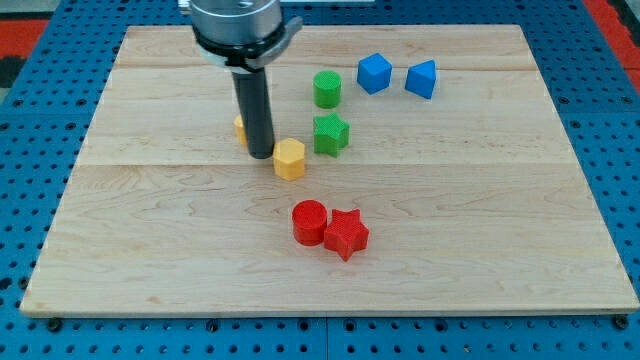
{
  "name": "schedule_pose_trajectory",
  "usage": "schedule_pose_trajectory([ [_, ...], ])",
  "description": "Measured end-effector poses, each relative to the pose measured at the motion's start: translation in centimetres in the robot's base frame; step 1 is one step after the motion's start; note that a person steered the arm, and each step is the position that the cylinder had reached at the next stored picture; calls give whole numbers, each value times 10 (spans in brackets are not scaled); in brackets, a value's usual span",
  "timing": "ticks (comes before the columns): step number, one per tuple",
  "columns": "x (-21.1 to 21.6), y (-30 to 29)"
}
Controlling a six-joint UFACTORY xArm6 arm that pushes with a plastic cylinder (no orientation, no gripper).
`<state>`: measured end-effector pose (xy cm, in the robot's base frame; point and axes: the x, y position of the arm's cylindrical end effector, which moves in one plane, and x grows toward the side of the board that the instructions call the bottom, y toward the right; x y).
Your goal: Push the yellow heart upwards
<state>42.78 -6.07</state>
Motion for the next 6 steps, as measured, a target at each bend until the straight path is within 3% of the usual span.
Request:
schedule_pose_trajectory([
  [2,23,29],
  [3,20,0],
  [6,-83,-22],
])
